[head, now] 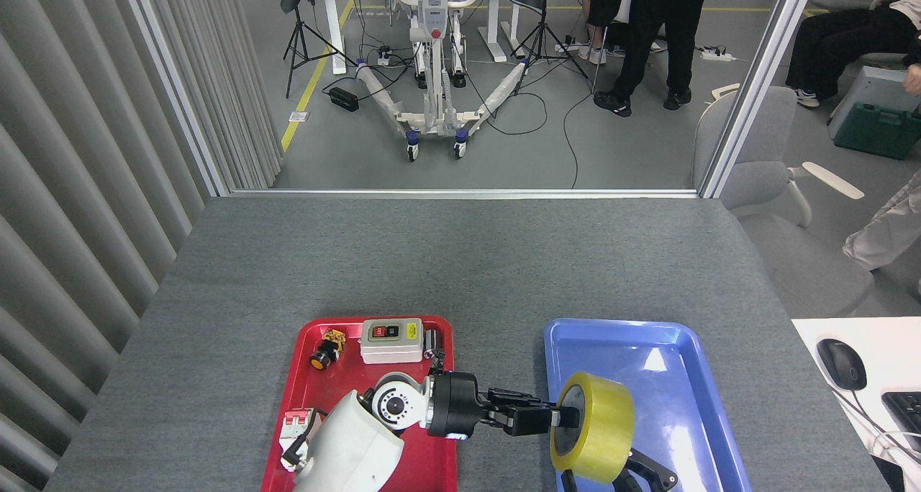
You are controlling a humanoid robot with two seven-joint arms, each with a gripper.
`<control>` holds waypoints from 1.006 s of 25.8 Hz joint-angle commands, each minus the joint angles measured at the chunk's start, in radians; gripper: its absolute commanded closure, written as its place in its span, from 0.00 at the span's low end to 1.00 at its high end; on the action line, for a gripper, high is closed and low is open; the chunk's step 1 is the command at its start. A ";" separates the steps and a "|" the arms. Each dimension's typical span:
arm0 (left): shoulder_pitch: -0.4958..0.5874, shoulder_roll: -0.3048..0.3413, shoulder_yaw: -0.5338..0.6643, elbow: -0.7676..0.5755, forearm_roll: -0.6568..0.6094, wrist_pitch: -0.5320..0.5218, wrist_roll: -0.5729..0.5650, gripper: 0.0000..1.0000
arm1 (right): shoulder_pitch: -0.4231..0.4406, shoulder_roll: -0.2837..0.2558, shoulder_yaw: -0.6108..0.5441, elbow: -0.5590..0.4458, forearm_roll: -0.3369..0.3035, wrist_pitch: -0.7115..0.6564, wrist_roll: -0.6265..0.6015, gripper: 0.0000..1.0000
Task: Place and move tape with both arms
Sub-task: 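Lower the tape into the blue tray and open the left gripper, then withdraw the left gripper and grasp the tape with the right gripper, sliding it nearer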
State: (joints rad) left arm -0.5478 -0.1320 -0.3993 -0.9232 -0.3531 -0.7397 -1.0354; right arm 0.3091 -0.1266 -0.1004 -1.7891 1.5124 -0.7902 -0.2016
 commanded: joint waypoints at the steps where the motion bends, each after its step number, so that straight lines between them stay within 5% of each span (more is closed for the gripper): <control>1: -0.001 -0.001 0.002 0.004 -0.014 -0.046 -0.037 0.32 | 0.001 0.001 -0.007 0.001 0.000 0.005 0.004 0.88; 2: -0.001 -0.001 0.005 0.006 -0.015 -0.046 -0.037 0.09 | 0.001 -0.001 -0.010 0.001 0.000 0.005 0.004 0.90; 3: -0.001 0.000 0.007 0.003 -0.007 -0.046 -0.037 0.00 | 0.001 -0.001 -0.013 0.001 0.000 0.005 0.004 0.91; 9: -0.004 0.018 0.131 -0.014 0.025 -0.046 -0.032 0.00 | 0.001 -0.010 -0.035 0.004 0.000 0.005 0.005 0.93; 12: -0.004 0.109 0.172 -0.032 0.014 0.134 0.037 0.00 | -0.018 -0.018 -0.035 0.004 0.003 0.005 0.028 0.92; 17: 0.121 0.253 0.234 -0.221 -0.086 0.174 0.397 0.00 | -0.102 -0.053 -0.035 0.004 0.022 0.005 0.168 0.91; 22: 0.305 0.342 0.287 -0.463 -0.461 0.241 0.871 0.00 | -0.179 -0.102 -0.074 0.027 0.043 0.005 0.237 0.94; 26: 0.430 0.362 0.286 -0.580 -0.707 0.434 0.959 0.00 | -0.209 -0.120 -0.094 0.028 0.042 0.020 0.551 1.00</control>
State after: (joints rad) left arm -0.2035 0.2155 -0.1162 -1.4146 -0.8803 -0.4256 -0.1579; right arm 0.1236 -0.2322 -0.1785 -1.7638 1.5530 -0.7794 0.1493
